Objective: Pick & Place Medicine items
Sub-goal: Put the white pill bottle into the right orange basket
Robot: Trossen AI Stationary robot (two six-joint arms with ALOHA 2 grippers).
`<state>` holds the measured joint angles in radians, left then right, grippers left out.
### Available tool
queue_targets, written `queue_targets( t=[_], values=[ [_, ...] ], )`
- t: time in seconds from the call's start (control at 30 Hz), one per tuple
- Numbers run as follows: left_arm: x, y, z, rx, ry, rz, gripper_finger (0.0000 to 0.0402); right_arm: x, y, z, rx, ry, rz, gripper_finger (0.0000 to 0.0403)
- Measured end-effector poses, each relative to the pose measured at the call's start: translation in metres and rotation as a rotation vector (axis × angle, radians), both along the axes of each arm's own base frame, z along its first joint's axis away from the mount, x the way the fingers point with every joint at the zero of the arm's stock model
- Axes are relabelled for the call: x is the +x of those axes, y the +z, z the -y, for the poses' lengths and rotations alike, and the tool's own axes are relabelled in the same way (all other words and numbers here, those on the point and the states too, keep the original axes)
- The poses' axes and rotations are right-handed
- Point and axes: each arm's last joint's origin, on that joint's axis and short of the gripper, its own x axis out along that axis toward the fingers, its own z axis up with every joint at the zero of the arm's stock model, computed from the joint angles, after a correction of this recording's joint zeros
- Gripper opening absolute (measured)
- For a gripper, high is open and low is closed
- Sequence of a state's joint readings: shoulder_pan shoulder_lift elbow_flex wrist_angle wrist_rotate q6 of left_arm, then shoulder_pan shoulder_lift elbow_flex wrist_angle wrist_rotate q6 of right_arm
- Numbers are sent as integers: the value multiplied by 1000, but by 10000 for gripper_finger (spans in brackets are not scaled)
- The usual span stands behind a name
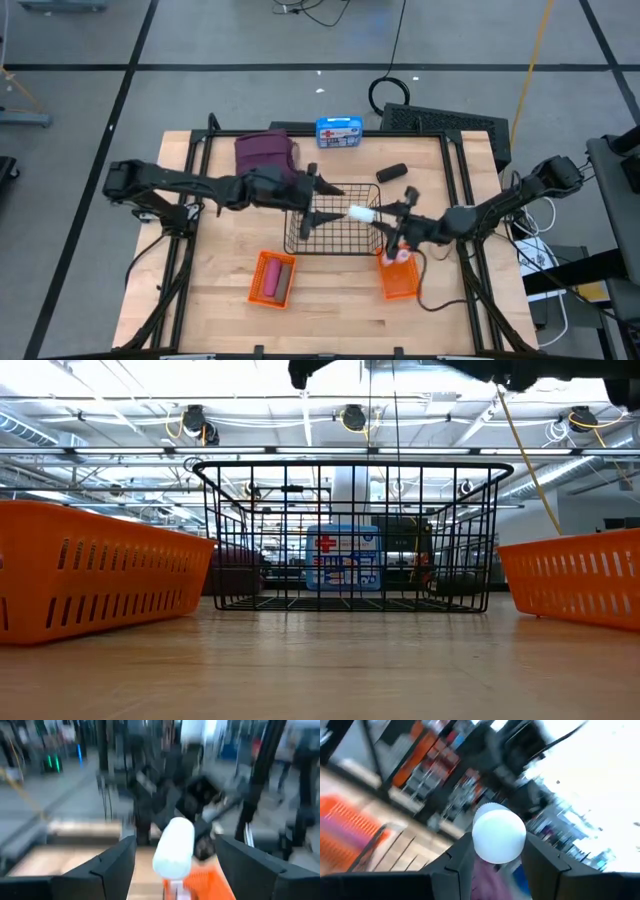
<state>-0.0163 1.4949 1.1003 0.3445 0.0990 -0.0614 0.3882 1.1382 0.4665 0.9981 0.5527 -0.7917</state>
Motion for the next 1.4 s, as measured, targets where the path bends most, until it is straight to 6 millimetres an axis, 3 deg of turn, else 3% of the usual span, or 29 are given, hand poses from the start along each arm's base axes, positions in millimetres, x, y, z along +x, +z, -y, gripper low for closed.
queue_targets(
  t=[0.17, 0.27, 0.47, 0.7, 1.0, 1.4],
  values=[
    [0, -26, -6, -53, 15, 167, 280, -16, -2, 6, -71, -1, 189, 125],
    [2, -28, -9, -71, 19, 244, 282, -19, -1, 9, -41, 55, 284, 124],
    [18, -48, -4, 35, 1, 316, 270, -15, 0, 18, 61, 224, 370, 124],
    [39, -51, 12, 269, -54, 375, 249, -10, 9, 26, 226, 410, 429, 124],
    [64, -30, 19, 302, -53, 445, 221, -6, 10, 30, 298, 475, 411, 124],
    [67, -14, 22, 309, -49, 486, 205, -6, 10, 30, 300, 471, 409, 123]
  ],
)
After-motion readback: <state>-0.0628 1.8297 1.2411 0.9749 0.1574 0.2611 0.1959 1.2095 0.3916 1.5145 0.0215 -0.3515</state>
